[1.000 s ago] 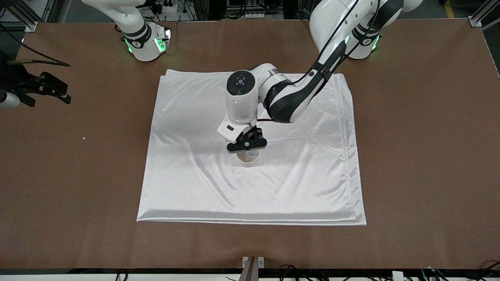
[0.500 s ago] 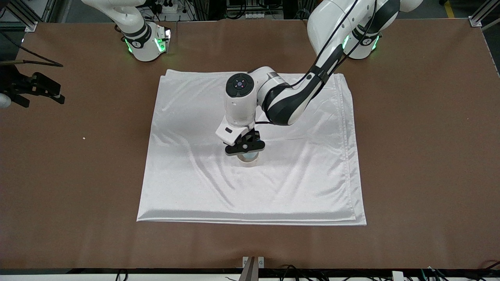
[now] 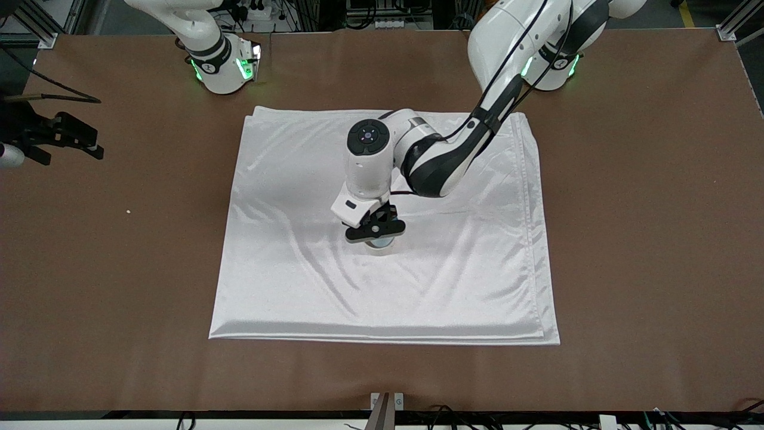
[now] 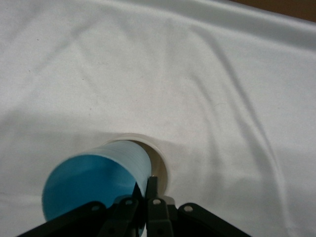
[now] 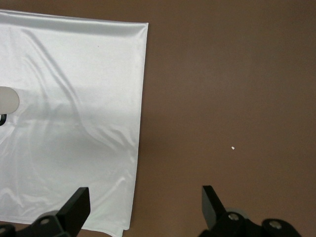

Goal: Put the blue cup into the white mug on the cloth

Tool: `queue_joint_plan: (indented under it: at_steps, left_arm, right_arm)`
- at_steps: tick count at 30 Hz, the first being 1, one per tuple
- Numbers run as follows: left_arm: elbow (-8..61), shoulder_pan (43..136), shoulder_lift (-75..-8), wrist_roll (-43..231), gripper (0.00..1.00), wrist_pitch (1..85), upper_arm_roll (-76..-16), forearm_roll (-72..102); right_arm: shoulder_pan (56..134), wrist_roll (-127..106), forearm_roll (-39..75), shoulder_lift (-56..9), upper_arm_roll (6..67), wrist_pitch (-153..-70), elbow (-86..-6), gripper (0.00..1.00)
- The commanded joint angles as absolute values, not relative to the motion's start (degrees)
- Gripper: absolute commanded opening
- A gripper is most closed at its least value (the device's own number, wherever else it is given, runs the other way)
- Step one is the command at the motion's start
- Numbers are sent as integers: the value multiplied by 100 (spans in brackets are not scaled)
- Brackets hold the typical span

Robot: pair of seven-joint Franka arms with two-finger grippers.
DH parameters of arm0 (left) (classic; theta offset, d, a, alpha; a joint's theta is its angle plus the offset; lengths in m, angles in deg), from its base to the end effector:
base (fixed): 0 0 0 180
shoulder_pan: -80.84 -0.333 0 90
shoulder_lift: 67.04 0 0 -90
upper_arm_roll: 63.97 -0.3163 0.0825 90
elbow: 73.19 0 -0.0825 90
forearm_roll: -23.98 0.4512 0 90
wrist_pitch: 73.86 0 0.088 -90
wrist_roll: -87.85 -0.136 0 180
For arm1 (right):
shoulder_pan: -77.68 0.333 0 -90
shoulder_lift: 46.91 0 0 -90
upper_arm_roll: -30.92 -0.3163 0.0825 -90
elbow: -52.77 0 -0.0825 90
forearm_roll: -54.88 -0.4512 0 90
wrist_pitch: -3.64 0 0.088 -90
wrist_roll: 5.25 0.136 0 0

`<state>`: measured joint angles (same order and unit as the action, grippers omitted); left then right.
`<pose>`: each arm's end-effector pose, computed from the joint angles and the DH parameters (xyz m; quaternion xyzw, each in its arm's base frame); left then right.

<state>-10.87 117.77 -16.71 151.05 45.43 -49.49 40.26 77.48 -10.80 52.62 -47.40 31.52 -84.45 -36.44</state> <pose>0.5928 -0.6089 0.2624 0.9927 0.0926 0.0667 0.0395 0.6155 -0.0031 0.6057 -0.9989 -0.0420 0.0044 0.0200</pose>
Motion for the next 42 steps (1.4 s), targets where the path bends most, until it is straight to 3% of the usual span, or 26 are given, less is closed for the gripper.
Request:
queue_joint_plan:
  at_steps: [1, 7, 10, 17, 24, 25, 28, 30, 33, 42]
  left_arm:
    - [-1237, 11837, -1562, 15297, 3, 4576, -4999, 4085]
    - [-1228, 11855, -1536, 15306, 9, 4585, -4999, 4085]
    - [-1237, 11864, -1519, 15306, 22, 4585, -4999, 4085]
    - [-1228, 11873, -1527, 15297, 26, 4585, -5026, 4085]
    - [-1202, 11873, -1641, 15297, 41, 4541, -5026, 4094]
    - [-1193, 11873, -1676, 15289, 45, 4523, -5026, 4103]
    - [-1176, 11820, -1747, 15245, 78, 4488, -5052, 4138]
    - [-1141, 11794, -1861, 15227, 83, 4409, -5078, 4111]
    - [-1114, 11776, -2010, 15183, 100, 4173, -5078, 4111]
    - [-1079, 11627, -2458, 14630, 100, 3259, -5078, 3910]
  right_arm:
    - [7768, -1158, 5154, -4867, 3180, -8478, -3758, 100]
    - [7776, -1158, 5154, -4867, 3180, -8469, -3758, 100]
    - [7785, -1158, 5154, -4867, 3180, -8469, -3767, 100]
    - [7785, -1175, 5163, -4858, 3180, -8469, -3741, 100]
    - [7794, -1175, 5163, -4849, 3180, -8469, -3741, 100]
    - [7794, -1175, 5163, -4849, 3180, -8469, -3741, 100]
    - [7829, -1175, 5171, -4849, 3180, -8469, -3741, 100]
    - [7864, -1175, 5198, -4858, 3215, -8469, -3750, 100]
    - [7943, -1175, 5198, -4849, 3302, -8469, -3750, 100]
    - [7952, -1175, 5198, -4858, 3303, -8469, -3741, 100]
